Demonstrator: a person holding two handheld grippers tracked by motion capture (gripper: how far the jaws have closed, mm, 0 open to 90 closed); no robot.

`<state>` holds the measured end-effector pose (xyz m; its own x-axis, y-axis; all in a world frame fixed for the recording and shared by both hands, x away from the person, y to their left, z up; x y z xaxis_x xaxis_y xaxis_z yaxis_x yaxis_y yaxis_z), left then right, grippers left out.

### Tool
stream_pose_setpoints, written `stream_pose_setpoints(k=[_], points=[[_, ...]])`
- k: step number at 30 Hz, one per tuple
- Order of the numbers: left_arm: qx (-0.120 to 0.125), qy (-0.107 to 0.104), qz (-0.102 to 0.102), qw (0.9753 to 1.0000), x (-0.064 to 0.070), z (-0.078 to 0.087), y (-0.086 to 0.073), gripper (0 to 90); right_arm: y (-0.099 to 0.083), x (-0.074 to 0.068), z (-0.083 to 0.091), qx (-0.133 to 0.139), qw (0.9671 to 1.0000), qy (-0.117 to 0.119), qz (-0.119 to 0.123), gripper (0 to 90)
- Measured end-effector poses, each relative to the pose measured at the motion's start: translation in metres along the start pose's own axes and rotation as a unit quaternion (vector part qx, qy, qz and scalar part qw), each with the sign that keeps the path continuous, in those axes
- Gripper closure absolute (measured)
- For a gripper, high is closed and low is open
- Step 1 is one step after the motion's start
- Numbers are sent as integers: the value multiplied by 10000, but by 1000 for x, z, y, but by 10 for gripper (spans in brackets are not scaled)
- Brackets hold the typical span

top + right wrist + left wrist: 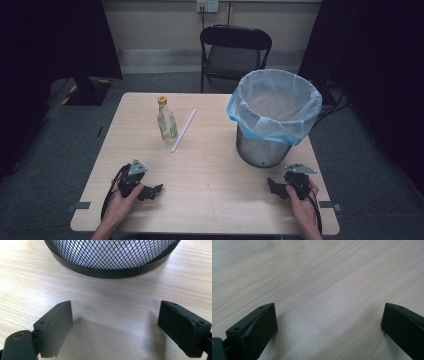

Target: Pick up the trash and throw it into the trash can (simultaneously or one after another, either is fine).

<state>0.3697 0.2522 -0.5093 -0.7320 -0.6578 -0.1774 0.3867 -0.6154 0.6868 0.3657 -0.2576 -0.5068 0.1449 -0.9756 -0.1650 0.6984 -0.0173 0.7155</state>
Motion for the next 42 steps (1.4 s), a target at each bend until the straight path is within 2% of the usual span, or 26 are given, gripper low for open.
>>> stream_pose_setpoints(k=[5, 7, 10, 12, 13, 14, 18, 19, 23, 24, 25, 26, 27, 29, 33, 36, 38, 40, 42], points=[[3, 19, 43, 10000, 1, 0, 0, 3, 2, 1, 0, -65, 9999, 55, 83, 117], [2, 24, 35, 10000, 1, 0, 0, 3, 3, 3, -1, -85, 9997, 145, 173, 120], [11, 43, 46, 10000, 1, 0, 0, 16, 3, 3, -1, -77, 9997, 164, 167, 120], [85, 198, 195, 9996, -1, 2, 0, 72, 2, 3, -1, -52, 9997, 166, 170, 119], [85, 198, 195, 9996, -1, 2, 0, 116, 2, 3, -1, -52, 9997, 166, 170, 119], [111, 287, 249, 9992, -2, 5, 0, 172, 2, 3, -1, -47, 9997, 171, 160, 120], [180, 284, 395, 9987, -7, 9, 0, 168, 2, 3, -1, -47, 9997, 175, 161, 119], [157, 269, 365, 9988, -9, 10, 1, 167, 2, 3, -1, -43, 9997, 171, 156, 119], [442, 299, 362, 9979, -14, 15, 17, 171, 2, 3, -1, -47, 9997, 173, 157, 119], [442, 299, 362, 9979, -14, 15, 17, 171, 2, 3, -1, -47, 9997, 172, 160, 119], [524, 315, 234, 9979, -17, 17, 27, 171, 2, 3, -1, -47, 9997, 172, 159, 119], [524, 315, 234, 9979, -17, 17, 27, 171, 2, 3, -1, -47, 9997, 170, 160, 119], [629, 325, 206, 9973, -19, 15, 36, 171, 2, 3, -1, -45, 9997, 171, 162, 119], [642, 325, 170, 9973, -22, 13, 42, 174, 2, 3, -1, -46, 9997, 170, 162, 119], [683, 196, 46, 9975, -25, 5, 49, 179, 2, 3, -1, -46, 9997, 171, 160, 119], [781, 267, 168, 9964, -33, 0, 54, 173, 2, 3, -1, -46, 9997, 170, 160, 119], [829, 172, 238, 9961, -40, -1, 59, 164, 2, 3, -1, -46, 9997, 170, 160, 119], [916, 148, 219, 9954, -46, 0, 65, 162, 2, 3, -1, -48, 9997, 176, 163, 119], [905, 156, 163, 9956, -49, 0, 69, 162, 2, 3, -1, -48, 9997, 176, 163, 119]])
Point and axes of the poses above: each handheld gripper's, and its own axes: z roughly backward along the jaws, y roughly out of its top, x roughly to its right, the point moved 1 cm from there along -z, roughly forward along the jaws, and after that the axes turned 14 degrees about -z, right-handed, at the moved point
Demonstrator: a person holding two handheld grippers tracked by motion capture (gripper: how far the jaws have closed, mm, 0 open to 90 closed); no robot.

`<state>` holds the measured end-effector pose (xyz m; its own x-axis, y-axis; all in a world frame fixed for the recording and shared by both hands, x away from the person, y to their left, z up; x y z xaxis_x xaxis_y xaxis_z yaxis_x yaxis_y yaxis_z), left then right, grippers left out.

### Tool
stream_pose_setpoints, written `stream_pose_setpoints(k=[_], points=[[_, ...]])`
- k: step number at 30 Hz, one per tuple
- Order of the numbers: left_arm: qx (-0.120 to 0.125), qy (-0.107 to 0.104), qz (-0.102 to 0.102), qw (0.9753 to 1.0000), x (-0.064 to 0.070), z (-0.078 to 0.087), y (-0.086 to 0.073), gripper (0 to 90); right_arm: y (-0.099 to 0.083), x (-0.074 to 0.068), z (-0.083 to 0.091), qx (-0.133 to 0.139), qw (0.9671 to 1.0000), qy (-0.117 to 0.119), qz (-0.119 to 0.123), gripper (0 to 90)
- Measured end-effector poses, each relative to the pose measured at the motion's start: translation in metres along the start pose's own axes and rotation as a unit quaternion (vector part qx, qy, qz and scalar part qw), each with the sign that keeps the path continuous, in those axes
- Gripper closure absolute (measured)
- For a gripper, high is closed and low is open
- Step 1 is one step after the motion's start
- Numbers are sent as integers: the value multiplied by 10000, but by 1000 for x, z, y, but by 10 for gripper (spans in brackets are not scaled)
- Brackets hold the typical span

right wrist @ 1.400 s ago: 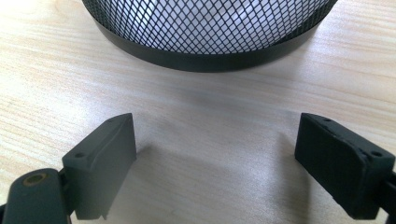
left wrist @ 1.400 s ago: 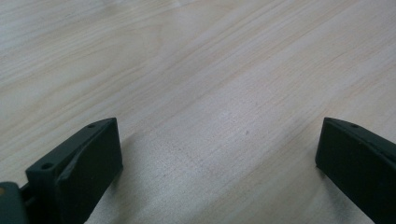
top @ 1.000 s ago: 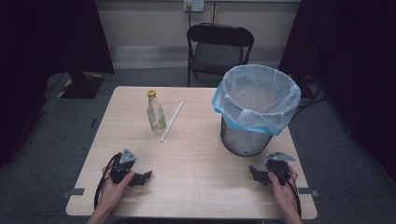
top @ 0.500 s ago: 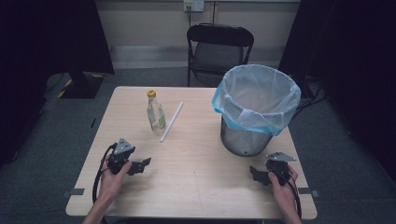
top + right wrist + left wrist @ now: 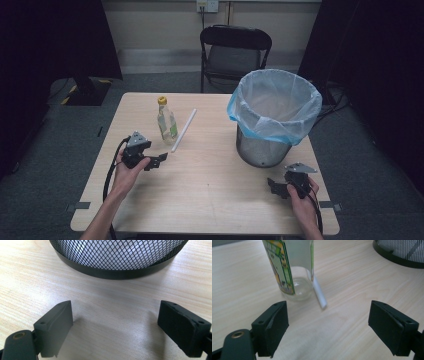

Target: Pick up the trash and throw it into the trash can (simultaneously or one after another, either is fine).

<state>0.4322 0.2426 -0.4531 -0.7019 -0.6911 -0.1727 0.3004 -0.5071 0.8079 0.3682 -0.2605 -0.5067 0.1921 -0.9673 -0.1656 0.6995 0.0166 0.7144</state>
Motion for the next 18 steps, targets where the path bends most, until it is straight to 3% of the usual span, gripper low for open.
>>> stream_pose_setpoints(k=[1, 2, 7, 10, 12, 17, 18], points=[[78, 43, -28, 10000, -2, 0, 3, 163, 0, 0, 0, 3, 10000, -6, -2, 119], [-6, -40, -64, 10000, -9, -3, 7, 162, 0, 0, 0, 4, 10000, -5, 5, 119], [135, -77, 30, 9999, -22, -11, 17, 161, 0, 0, 0, 8, 10000, -3, 6, 118], [235, 57, -30, 9997, -25, -13, 20, 160, 1, 1, 0, -10, 10000, 35, 43, 117], [129, -111, 48, 9998, -30, -16, 20, 159, 0, 1, 0, -9, 10000, 37, 42, 117], [107, 132, -83, 9998, -38, -23, 24, 158, 1, 1, 0, -8, 10000, 34, 48, 117], [44, 2, -71, 10000, -41, -26, 25, 159, 1, 1, 0, -8, 10000, 34, 47, 117]])
Point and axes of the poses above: each handheld gripper's, and its own axes: z roughly backward along the jaws, y roughly out of its top, x roughly to its right, the point moved 1 cm from there along -z, roughly forward along the jaws, and after that the axes turned 14 degrees about -z, right-handed, at the moved point
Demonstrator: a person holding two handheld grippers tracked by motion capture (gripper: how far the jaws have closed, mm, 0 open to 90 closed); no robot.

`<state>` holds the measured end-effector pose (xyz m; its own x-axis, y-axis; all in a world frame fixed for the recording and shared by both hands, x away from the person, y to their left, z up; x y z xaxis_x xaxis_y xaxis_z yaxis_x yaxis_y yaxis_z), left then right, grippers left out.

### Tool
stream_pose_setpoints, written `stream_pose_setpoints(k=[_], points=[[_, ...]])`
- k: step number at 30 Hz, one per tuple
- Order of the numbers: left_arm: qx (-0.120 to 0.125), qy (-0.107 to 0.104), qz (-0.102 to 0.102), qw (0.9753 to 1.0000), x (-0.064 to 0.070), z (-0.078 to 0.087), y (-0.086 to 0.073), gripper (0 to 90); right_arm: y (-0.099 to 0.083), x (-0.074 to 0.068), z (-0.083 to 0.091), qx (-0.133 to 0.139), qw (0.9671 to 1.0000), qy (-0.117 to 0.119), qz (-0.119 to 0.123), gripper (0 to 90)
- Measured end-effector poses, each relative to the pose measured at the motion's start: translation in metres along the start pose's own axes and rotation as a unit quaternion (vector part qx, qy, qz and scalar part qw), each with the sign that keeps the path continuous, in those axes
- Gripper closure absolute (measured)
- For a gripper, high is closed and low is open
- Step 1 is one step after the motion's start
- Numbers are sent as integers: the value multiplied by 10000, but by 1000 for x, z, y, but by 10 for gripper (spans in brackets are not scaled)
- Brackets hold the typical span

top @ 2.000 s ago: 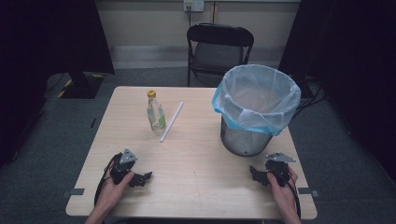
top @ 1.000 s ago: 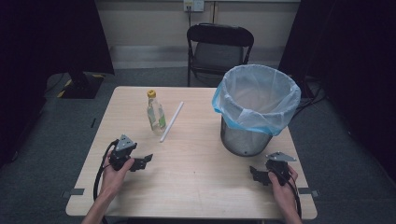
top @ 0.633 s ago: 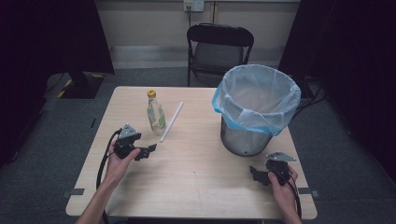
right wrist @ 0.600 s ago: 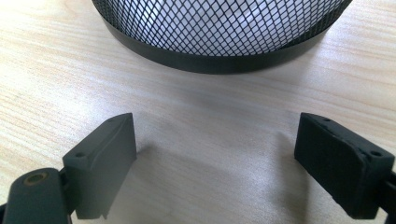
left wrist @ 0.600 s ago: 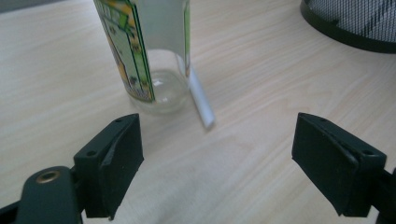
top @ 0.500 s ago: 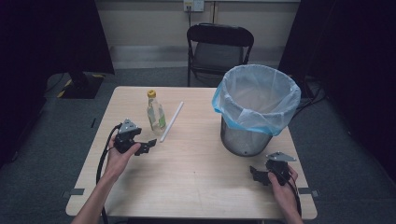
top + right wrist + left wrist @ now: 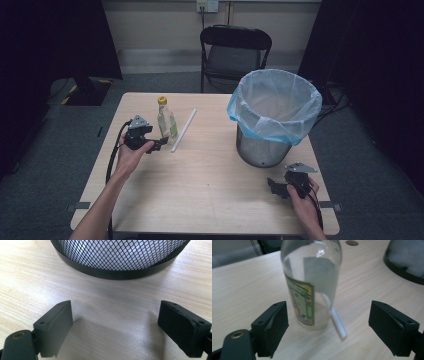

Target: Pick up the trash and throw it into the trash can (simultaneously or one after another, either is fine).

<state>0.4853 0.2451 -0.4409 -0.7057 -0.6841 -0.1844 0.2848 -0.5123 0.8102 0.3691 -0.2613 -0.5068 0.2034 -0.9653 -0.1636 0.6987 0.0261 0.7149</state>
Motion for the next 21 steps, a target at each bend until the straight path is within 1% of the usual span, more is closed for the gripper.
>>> stream_pose_setpoints(k=[1, 2, 3, 4, 5, 6, 7, 8, 9, 10, 11, 12, 13, 14, 15, 16, 17, 19, 20, 21], points=[[-13, -113, 49, 9999, -3, -3, 0, 159, 0, 0, 0, 0, 10000, 0, 0, 117], [31, -92, 15, 10000, -6, -6, 1, 161, 0, 0, 0, 0, 10000, -1, 0, 117], [136, 32, 5, 9999, -8, -8, 1, 163, 0, 0, 0, 0, 10000, 0, 0, 117], [184, 124, -17, 9998, -10, -11, 1, 158, 0, 0, 0, -1, 10000, 0, 0, 117], [193, 36, 35, 9998, -11, -15, 1, 159, 0, 0, 0, -1, 10000, 0, 0, 117], [105, -170, 50, 9998, -13, -20, 0, 158, 0, 0, 0, -1, 10000, 1, 0, 117], [10, -194, 50, 9998, -14, -25, 0, 160, 0, 0, 0, -1, 10000, 3, -5, 117], [-30, -163, 14, 9999, -14, -29, 0, 160, 0, 0, 0, -2, 10000, 3, -4, 117], [-1, -97, 3, 10000, -15, -33, 0, 158, 0, 0, 0, -1, 10000, 0, 0, 116], [60, -58, 46, 10000, -15, -36, 1, 159, 0, 0, 0, -1, 10000, -1, 1, 116], [86, -37, 47, 9999, -17, -39, 0, 159, 0, 0, 0, 0, 10000, 0, 1, 117], [147, -61, 132, 9998, -16, -42, -1, 159, 0, 0, 0, -3, 10000, 3, -5, 117], [109, -93, 120, 9998, -16, -45, -2, 159, 0, 0, 0, -2, 10000, 2, -4, 117], [19, -128, 156, 9998, -15, -48, -4, 159, 0, 0, 0, -2, 10000, 2, -3, 117], [19, -128, 156, 9998, -15, -48, -4, 159, 0, 0, 0, -1, 10000, 0, 0, 116], [-51, -241, 232, 9994, -14, -53, -8, 165, 0, 0, 0, -1, 10000, 1, 1, 117], [-47, -172, 196, 9996, -14, -55, -9, 173, 0, 0, 0, -1, 10000, 0, 0, 117], [-44, -130, 162, 9998, -14, -57, -10, 173, 0, 0, 0, 0, 10000, 0, 0, 117], [-20, -67, 249, 9997, -15, -62, -12, 173, 0, 0, 0, -2, 10000, 0, -4, 116], [6, -68, 291, 9996, -15, -64, -12, 173, 0, 0, 0, -1, 10000, 3, -4, 117]])
Point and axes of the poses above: each handheld gripper's, and its own axes: z roughly backward along the jaws, y roughly out of its top, x roughly to its right, the point moved 1 cm from there along -z, roughly forward along the jaws, and after that the axes turned 14 degrees about -z, right-handed, at the moved point
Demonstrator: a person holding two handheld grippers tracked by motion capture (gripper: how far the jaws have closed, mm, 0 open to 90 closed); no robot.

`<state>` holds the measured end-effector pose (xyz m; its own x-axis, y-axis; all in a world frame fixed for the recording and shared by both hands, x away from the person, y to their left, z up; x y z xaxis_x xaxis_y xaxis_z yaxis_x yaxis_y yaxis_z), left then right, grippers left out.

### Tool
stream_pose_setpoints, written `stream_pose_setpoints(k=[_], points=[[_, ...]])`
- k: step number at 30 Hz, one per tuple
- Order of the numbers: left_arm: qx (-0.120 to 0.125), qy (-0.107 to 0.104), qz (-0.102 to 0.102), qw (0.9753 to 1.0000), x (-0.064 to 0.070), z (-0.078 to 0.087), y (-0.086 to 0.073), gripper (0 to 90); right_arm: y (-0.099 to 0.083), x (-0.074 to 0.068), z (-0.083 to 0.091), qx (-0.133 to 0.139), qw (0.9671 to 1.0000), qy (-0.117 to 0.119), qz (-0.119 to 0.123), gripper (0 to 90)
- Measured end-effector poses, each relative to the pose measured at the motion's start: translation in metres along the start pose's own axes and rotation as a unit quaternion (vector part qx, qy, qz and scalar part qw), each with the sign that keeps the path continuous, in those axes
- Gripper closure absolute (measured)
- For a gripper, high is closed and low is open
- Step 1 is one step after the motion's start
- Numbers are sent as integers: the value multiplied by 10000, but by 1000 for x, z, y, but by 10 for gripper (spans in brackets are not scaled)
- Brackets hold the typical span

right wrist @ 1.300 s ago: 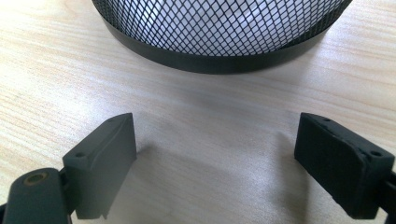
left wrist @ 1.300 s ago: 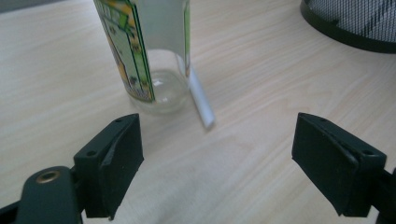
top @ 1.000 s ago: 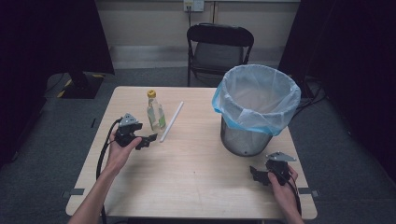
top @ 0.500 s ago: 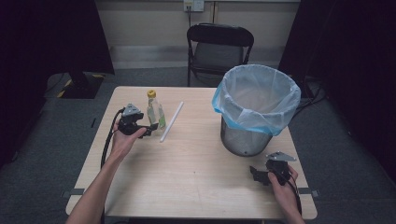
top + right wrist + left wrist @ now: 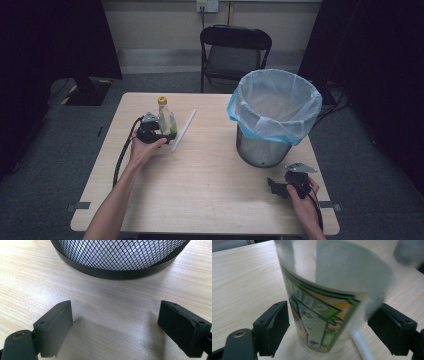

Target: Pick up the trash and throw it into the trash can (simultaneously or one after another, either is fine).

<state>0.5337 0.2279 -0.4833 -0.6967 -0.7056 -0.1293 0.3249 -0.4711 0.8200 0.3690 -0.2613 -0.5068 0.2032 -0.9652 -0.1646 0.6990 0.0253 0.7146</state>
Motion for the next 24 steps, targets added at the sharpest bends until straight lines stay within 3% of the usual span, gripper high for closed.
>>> stream_pose_setpoints(k=[1, 3, 7, 11, 13, 24], points=[[3, 2, -18, 10000, 1, -2, 0, 176, 0, 0, 0, 1, 10000, -3, 4, 117], [-79, 143, -252, 9995, 4, -4, 1, 228, 0, 0, 0, -4, 10000, 3, 8, 116], [44, 185, -69, 9998, 2, -8, -1, 236, 1, 1, 0, -14, 10000, 43, 33, 116], [-133, 277, -231, 9993, 5, -14, -2, 234, 1, 1, 0, -14, 10000, 42, 33, 116], [-110, 268, -286, 9992, 5, -16, -3, 258, 1, 1, 0, -14, 10000, 47, 39, 115], [-92, 299, -277, 9991, 5, -17, -3, 280, 1, 2, -1, -28, 9999, 95, 76, 114]])
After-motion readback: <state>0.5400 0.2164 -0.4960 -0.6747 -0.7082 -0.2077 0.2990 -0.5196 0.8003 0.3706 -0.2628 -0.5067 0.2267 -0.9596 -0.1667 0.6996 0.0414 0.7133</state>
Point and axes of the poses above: each handheld gripper's, and its own axes: z roughly backward along the jaws, y roughly out of its top, x roughly to its right, the point moved 1 cm from there along -z, roughly forward along the jaws, and after that the axes turned 14 degrees about -z, right-handed, at the moved point
